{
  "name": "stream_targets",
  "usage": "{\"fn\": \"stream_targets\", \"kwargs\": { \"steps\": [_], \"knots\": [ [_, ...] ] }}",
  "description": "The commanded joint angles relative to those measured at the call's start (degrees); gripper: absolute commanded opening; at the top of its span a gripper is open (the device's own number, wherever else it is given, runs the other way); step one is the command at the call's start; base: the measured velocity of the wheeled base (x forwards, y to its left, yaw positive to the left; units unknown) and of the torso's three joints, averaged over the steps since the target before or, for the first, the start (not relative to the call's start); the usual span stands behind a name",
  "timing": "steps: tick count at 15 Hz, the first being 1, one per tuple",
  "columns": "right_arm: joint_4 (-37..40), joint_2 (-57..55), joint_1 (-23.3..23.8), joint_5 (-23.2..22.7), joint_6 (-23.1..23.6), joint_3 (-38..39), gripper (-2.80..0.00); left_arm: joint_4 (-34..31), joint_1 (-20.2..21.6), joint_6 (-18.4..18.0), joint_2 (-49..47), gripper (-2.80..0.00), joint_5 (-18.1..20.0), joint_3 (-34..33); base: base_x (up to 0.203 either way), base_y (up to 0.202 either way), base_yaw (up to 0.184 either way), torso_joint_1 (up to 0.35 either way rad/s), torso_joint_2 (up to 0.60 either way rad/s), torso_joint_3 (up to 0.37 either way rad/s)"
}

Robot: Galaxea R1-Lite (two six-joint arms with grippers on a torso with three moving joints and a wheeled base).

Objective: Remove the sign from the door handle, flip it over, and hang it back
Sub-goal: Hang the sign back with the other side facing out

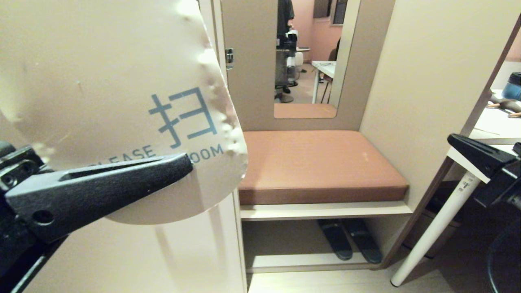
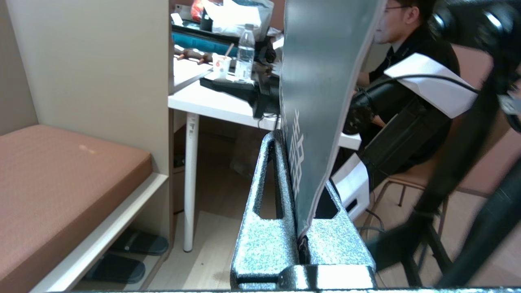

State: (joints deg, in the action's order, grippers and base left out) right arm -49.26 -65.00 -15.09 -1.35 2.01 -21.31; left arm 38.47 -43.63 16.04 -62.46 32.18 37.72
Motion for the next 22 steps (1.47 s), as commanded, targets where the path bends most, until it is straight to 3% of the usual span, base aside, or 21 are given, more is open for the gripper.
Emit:
{"fn": "stream_targets", "kwargs": {
  "steps": [1,5,7,10,14,19,22],
  "knots": [
    [-0.4,6.7,0.6,4.1,0.3,8.3,-2.8,0.2,-0.1,0.1,2.7,-2.8,0.2,-1.9,0.0,0.0,0.0,0.0,0.0,0.0],
    [-0.3,12.9,10.3,7.8,1.9,18.2,-2.8,0.2,-0.1,-0.2,3.5,-2.8,0.2,-3.2,0.0,0.0,0.0,0.0,0.0,0.0],
    [1.6,17.2,11.5,7.6,2.3,21.1,-2.8,0.2,-0.1,-0.2,3.3,-2.8,0.2,-3.4,0.0,0.0,0.0,0.0,0.0,0.0],
    [12.9,28.3,12.1,7.4,2.6,21.3,-2.8,0.3,0.0,-0.2,3.4,-2.8,0.2,-4.4,0.0,0.0,0.0,0.0,0.0,0.0],
    [34.0,45.6,13.8,6.2,2.8,21.3,-2.8,0.2,0.0,-0.2,3.5,-2.8,0.2,-4.7,0.0,0.0,0.0,0.0,0.0,0.0],
    [49.5,59.3,14.9,0.7,2.6,21.2,-2.8,0.3,0.0,-0.8,3.6,-2.8,0.2,-4.9,0.0,0.0,0.0,0.0,0.0,0.0],
    [50.1,60.0,15.0,0.7,1.0,21.1,-2.8,0.3,0.4,-3.5,3.5,-2.8,-2.7,-5.2,0.0,0.0,0.0,0.0,0.0,0.0]
  ]
}}
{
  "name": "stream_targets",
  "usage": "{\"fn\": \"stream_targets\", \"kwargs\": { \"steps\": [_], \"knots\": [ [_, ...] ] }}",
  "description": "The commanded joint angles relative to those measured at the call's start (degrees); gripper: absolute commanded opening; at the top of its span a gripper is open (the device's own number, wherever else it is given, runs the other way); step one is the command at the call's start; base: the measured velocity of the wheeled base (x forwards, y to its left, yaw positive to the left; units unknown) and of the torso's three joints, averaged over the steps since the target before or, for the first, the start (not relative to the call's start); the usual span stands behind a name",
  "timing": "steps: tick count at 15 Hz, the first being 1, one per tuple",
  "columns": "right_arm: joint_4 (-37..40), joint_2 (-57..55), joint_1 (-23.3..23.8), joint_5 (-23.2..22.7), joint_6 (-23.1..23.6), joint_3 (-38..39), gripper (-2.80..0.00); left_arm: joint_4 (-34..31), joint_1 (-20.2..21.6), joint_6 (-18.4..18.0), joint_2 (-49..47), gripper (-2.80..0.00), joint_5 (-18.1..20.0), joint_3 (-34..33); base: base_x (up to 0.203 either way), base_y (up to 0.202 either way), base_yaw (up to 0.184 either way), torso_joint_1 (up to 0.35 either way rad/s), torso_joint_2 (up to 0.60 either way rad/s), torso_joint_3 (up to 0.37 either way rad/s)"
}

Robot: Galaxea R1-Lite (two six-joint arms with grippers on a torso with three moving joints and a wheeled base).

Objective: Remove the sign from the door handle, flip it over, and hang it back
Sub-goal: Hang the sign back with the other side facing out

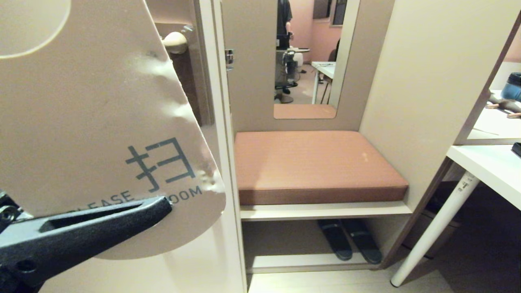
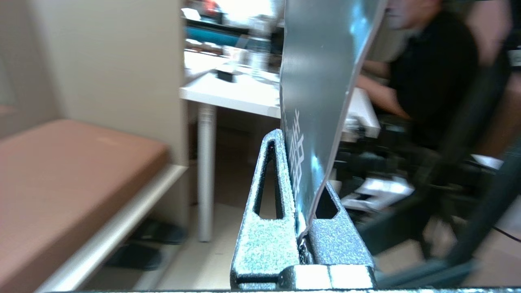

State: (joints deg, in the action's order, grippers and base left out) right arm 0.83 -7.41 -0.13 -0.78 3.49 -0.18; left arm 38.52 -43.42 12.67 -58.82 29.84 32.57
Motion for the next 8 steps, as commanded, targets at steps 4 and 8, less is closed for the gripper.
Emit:
{"fn": "stream_targets", "kwargs": {
  "steps": [4,8],
  "knots": [
    [-0.2,6.0,0.0,0.1,-0.6,0.1,-2.8,0.4,5.1,-2.6,-0.1,-2.8,-1.8,-0.1,0.0,0.0,0.0,0.0,0.0,0.0],
    [-0.8,7.3,0.0,0.1,-1.5,0.2,-2.8,0.5,8.1,-2.7,1.1,-2.8,-1.9,-0.1,0.0,0.0,0.0,0.0,0.0,0.0]
  ]
}}
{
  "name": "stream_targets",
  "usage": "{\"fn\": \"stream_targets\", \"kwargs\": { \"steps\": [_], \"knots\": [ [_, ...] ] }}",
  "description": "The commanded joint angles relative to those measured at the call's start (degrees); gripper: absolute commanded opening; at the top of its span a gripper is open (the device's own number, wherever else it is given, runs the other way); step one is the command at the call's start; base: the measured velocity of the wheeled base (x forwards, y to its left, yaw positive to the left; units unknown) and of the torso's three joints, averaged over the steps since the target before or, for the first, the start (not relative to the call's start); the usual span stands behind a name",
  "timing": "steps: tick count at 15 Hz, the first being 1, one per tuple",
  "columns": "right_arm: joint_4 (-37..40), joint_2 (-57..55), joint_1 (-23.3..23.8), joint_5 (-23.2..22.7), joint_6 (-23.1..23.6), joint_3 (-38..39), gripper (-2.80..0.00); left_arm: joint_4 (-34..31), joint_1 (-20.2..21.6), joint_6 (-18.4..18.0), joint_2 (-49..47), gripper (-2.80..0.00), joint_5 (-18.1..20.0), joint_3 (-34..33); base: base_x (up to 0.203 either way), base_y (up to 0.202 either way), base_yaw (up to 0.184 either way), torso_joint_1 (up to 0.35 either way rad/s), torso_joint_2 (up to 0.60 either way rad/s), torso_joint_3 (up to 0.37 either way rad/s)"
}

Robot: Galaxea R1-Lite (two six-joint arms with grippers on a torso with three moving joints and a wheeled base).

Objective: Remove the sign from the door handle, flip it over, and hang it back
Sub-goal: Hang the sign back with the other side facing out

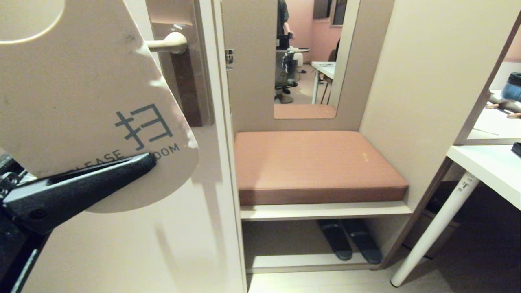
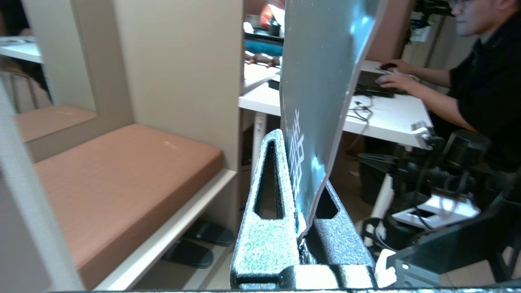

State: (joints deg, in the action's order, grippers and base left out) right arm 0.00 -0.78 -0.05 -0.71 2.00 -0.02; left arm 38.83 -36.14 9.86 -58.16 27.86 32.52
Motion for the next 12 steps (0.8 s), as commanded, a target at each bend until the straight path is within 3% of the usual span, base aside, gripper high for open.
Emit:
{"fn": "stream_targets", "kwargs": {
  "steps": [1,4,12],
  "knots": [
    [0.0,0.7,0.0,-0.1,0.0,0.0,-2.8,0.2,1.7,0.1,0.5,-2.8,0.1,0.0,0.0,0.0,0.0,0.0,0.0,0.0],
    [0.0,0.7,0.0,0.0,0.0,0.0,-2.8,0.2,6.7,0.1,0.9,-2.8,0.1,0.1,0.0,0.0,0.0,0.0,0.0,0.0],
    [0.0,0.7,0.0,0.0,0.0,0.0,-2.8,-0.3,25.6,-0.1,1.1,-2.8,0.2,-2.1,0.0,0.0,0.0,0.0,0.0,0.0]
  ]
}}
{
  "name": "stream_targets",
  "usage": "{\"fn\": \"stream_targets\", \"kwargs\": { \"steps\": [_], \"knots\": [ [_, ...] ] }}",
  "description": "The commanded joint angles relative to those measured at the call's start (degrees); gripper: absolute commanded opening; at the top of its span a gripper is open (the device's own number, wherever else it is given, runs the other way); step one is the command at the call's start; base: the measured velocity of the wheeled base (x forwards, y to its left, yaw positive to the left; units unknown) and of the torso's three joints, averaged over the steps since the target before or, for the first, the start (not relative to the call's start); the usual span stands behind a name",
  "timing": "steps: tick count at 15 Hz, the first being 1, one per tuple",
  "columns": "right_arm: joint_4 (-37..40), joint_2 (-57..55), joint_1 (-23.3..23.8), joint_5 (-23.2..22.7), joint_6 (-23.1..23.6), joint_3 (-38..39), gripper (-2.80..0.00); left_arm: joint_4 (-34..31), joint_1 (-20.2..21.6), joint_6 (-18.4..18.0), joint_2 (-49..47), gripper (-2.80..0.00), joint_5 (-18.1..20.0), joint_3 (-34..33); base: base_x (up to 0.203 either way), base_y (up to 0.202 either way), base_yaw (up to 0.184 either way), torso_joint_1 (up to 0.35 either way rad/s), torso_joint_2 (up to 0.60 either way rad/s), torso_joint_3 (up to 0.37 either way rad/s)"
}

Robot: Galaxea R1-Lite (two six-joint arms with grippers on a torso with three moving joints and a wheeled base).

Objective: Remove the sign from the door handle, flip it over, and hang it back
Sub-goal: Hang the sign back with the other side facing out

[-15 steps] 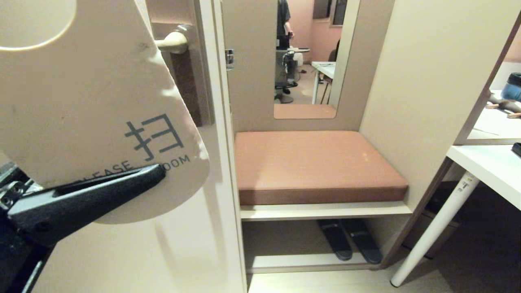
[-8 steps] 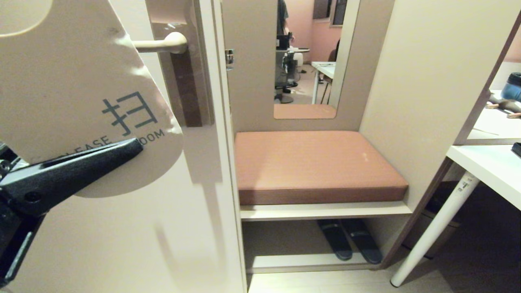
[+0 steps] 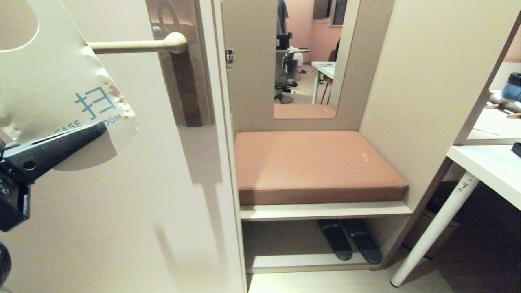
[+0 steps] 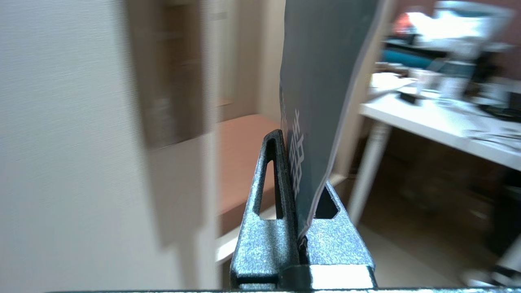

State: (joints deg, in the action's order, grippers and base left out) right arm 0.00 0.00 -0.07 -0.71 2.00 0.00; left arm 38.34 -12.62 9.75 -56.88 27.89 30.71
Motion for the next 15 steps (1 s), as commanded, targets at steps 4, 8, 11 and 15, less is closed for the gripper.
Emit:
{"fn": "stream_targets", "kwargs": {
  "steps": [4,8,11,15],
  "knots": [
    [0.0,-0.1,0.0,0.0,0.0,0.0,-2.8,0.0,10.6,-2.9,-2.5,-2.8,0.1,-1.8,0.0,0.0,0.0,0.0,0.0,0.0],
    [0.0,-0.1,0.0,-0.1,0.0,0.0,-2.8,0.2,19.4,-5.8,-6.3,-2.8,-0.2,-2.0,0.0,0.0,0.0,0.0,0.0,0.0],
    [0.0,-0.1,0.0,0.0,0.0,0.0,-2.8,0.5,22.6,-8.1,-9.6,-2.8,-1.2,-1.7,0.0,0.0,0.0,0.0,0.0,0.0],
    [0.0,-0.1,0.0,-0.1,0.0,0.0,-2.8,0.4,22.7,-11.3,-13.8,-2.8,-3.8,-0.6,0.0,0.0,0.0,0.0,0.0,0.0]
  ]
}}
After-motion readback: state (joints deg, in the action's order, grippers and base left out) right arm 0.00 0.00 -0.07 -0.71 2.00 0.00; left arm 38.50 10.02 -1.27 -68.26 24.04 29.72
